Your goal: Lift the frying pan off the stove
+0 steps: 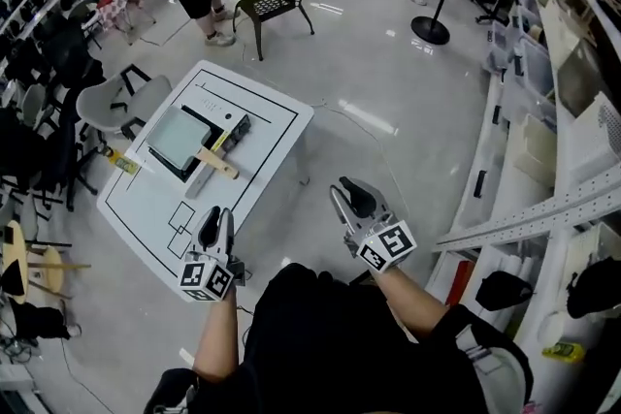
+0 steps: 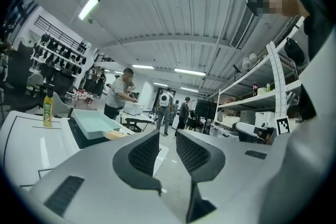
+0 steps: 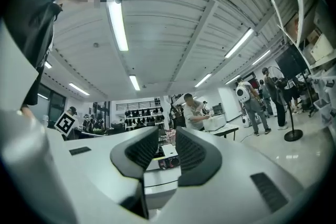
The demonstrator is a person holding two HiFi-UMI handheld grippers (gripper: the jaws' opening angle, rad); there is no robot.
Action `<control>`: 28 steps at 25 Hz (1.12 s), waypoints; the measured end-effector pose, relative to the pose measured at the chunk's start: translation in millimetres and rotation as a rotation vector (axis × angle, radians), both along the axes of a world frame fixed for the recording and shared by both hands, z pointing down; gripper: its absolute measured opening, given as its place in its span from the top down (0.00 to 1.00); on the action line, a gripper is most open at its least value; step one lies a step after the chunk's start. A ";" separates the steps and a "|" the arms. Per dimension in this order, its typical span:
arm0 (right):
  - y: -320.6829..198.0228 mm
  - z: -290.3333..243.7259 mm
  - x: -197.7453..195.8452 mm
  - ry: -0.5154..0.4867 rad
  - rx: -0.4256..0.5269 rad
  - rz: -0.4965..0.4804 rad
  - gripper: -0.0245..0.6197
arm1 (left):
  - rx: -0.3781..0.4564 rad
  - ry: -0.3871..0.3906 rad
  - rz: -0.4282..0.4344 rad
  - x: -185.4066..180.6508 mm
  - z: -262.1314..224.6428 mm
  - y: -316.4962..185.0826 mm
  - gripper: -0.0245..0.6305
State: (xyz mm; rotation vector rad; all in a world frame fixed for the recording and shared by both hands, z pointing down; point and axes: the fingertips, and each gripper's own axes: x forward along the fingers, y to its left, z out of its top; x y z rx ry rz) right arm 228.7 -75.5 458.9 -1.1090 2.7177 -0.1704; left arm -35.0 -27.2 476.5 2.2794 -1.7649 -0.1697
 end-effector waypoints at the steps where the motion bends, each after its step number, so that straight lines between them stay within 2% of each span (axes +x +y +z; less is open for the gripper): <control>1: -5.5 0.0 -2.3 0.002 0.000 -0.014 0.80 | 0.002 0.002 -0.016 -4.1 -0.5 -1.7 0.81; 7: -43.1 2.8 -23.4 0.022 -0.002 -0.114 0.80 | -0.002 0.028 -0.101 -29.9 5.7 -18.6 0.80; 14: -99.7 0.6 -72.9 0.034 -0.019 -0.271 0.80 | -0.013 0.082 -0.185 -63.9 10.7 -47.9 0.80; 23: -180.6 -7.6 -139.7 0.018 -0.084 -0.470 0.80 | -0.079 0.161 -0.207 -97.5 22.7 -102.9 0.79; 28: -214.8 2.5 -179.6 0.061 -0.152 -0.642 0.78 | -0.068 0.153 -0.216 -125.0 23.4 -140.8 0.79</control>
